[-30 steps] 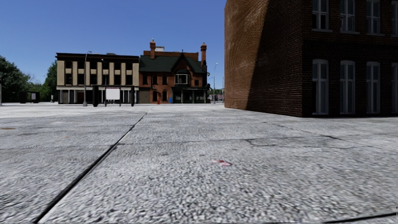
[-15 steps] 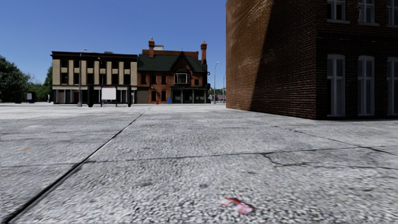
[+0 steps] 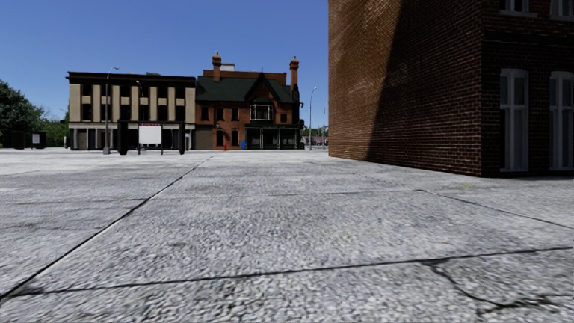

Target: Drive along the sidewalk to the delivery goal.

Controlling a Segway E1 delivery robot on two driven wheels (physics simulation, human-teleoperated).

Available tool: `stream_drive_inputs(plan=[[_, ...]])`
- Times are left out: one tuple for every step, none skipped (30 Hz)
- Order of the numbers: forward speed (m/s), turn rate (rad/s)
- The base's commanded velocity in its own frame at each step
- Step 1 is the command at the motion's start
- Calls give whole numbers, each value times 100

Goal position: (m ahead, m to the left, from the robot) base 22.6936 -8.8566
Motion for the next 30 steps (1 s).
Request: stream_drive_inputs(plan=[[200,0],[200,0],[200,0],[200,0],[200,0],[200,0],[200,0],[200,0],[200,0],[200,0],[200,0],[200,0],[200,0],[200,0],[200,0],[200,0],[200,0],[200,0],[200,0],[200,0],[200,0],[200,0],[200,0],[200,0],[200,0],[200,0],[200,0],[200,0],[200,0],[200,0]])
